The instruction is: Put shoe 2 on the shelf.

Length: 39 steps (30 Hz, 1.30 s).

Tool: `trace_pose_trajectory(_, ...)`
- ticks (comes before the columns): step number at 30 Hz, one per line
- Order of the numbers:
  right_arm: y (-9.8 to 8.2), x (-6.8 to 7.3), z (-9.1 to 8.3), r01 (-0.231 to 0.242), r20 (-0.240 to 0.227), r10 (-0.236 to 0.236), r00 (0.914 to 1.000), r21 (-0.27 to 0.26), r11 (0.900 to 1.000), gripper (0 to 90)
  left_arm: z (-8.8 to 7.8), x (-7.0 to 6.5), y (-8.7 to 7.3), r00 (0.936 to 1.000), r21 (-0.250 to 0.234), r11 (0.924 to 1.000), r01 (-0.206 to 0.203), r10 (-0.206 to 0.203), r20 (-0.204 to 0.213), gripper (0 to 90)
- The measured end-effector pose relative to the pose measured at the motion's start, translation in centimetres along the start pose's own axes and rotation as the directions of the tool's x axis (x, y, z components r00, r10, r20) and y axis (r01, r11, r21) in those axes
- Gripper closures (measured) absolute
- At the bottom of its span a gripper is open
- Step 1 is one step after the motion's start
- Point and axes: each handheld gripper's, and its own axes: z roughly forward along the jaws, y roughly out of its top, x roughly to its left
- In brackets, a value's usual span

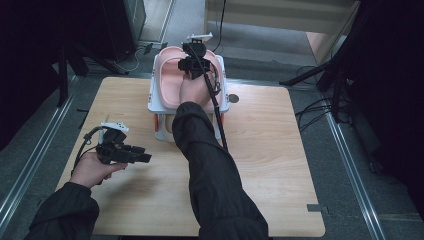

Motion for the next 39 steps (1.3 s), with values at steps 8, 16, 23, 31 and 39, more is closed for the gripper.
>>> trace_pose_trajectory(8, -0.3, -0.4, -0.1, 0.008, -0.018, -0.008, 0.9998, -0.010, 1.000, 62.8, 0.0, 0.0, 0.0, 1.0000, 0.002, 1.0000, 0.004, -0.004, 0.001, 48.2)
trace_pose_trajectory(16, -0.3, -0.6, -0.2, -0.009, -0.040, 0.009, 0.9992, -0.009, 1.000, 59.5, 0.0, 0.0, 0.0, 1.0000, 0.002, 1.0000, 0.006, -0.006, -0.003, 48.1)
trace_pose_trajectory(23, -0.3, -1.2, -0.6, -0.028, -0.098, 0.028, 0.9948, -0.005, 1.000, 53.8, 0.0, 0.0, 0.0, 1.0000, 0.004, 1.0000, 0.006, -0.006, -0.004, 48.0)
trace_pose_trajectory(31, -0.1, -2.0, -1.3, -0.018, -0.131, 0.016, 0.9912, -0.012, 1.000, 51.3, -0.1, 0.0, -0.1, 0.9999, 0.010, 0.9999, 0.012, -0.012, -0.012, 47.8)
trace_pose_trajectory(39, 0.0, -3.0, -2.4, 0.011, -0.131, -0.012, 0.9913, -0.003, 1.000, 50.4, 0.0, 0.0, 0.0, 0.9998, 0.017, 0.9998, 0.013, -0.013, -0.014, 47.5)
